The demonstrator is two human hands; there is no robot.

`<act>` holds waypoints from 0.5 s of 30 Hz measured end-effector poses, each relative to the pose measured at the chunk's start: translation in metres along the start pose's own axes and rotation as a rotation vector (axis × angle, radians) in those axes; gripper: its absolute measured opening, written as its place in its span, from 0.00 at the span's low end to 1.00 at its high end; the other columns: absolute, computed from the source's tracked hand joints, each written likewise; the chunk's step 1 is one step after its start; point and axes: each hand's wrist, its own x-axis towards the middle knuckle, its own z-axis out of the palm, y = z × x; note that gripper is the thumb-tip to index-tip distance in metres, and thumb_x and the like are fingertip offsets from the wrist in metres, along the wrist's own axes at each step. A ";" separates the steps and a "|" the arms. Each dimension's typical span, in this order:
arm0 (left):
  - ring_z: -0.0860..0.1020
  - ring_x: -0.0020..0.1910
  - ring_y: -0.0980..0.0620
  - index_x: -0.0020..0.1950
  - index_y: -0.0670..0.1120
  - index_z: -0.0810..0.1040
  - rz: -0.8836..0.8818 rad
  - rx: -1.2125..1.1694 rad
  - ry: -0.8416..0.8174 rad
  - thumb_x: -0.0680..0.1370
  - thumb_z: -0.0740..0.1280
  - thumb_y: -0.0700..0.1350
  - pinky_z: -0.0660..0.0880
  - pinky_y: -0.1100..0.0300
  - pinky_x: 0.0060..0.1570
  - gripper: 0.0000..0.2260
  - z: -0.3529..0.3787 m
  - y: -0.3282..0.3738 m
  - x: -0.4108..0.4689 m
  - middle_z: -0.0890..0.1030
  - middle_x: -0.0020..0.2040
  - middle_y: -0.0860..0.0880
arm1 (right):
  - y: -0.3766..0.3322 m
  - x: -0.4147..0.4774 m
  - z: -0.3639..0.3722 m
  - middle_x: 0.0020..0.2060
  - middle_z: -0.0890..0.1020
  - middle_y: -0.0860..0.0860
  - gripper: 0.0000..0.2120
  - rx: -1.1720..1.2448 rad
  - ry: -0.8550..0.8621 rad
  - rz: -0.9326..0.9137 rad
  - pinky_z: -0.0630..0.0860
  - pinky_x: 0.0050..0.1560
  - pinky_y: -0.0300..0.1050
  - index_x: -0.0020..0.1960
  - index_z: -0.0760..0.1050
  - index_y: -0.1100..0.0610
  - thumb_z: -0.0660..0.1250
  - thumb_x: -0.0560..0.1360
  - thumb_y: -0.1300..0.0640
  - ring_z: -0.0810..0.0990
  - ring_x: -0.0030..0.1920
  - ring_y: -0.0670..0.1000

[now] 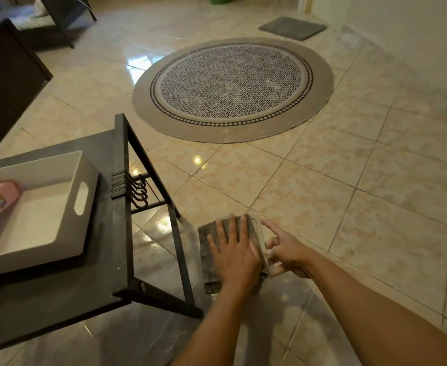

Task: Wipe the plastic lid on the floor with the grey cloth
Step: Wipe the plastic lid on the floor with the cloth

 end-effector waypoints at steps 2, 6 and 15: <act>0.24 0.73 0.42 0.76 0.52 0.29 -0.071 -0.025 0.018 0.83 0.44 0.57 0.28 0.40 0.71 0.29 0.003 -0.002 -0.013 0.27 0.77 0.47 | 0.003 -0.001 0.009 0.37 0.72 0.55 0.43 0.076 0.066 -0.008 0.77 0.24 0.44 0.77 0.59 0.41 0.57 0.73 0.78 0.73 0.26 0.47; 0.26 0.74 0.44 0.76 0.52 0.31 -0.035 -0.052 0.023 0.81 0.44 0.57 0.25 0.41 0.69 0.29 0.017 0.008 -0.040 0.29 0.77 0.48 | 0.011 -0.005 0.039 0.40 0.76 0.57 0.44 0.241 0.251 -0.026 0.72 0.20 0.37 0.78 0.53 0.43 0.60 0.74 0.78 0.74 0.30 0.48; 0.38 0.78 0.50 0.79 0.62 0.43 0.369 -0.021 0.083 0.83 0.48 0.57 0.32 0.47 0.73 0.25 0.008 -0.049 -0.035 0.45 0.81 0.55 | -0.023 0.007 -0.009 0.68 0.74 0.58 0.24 -0.582 0.521 -0.144 0.70 0.63 0.56 0.75 0.63 0.49 0.57 0.79 0.59 0.70 0.66 0.62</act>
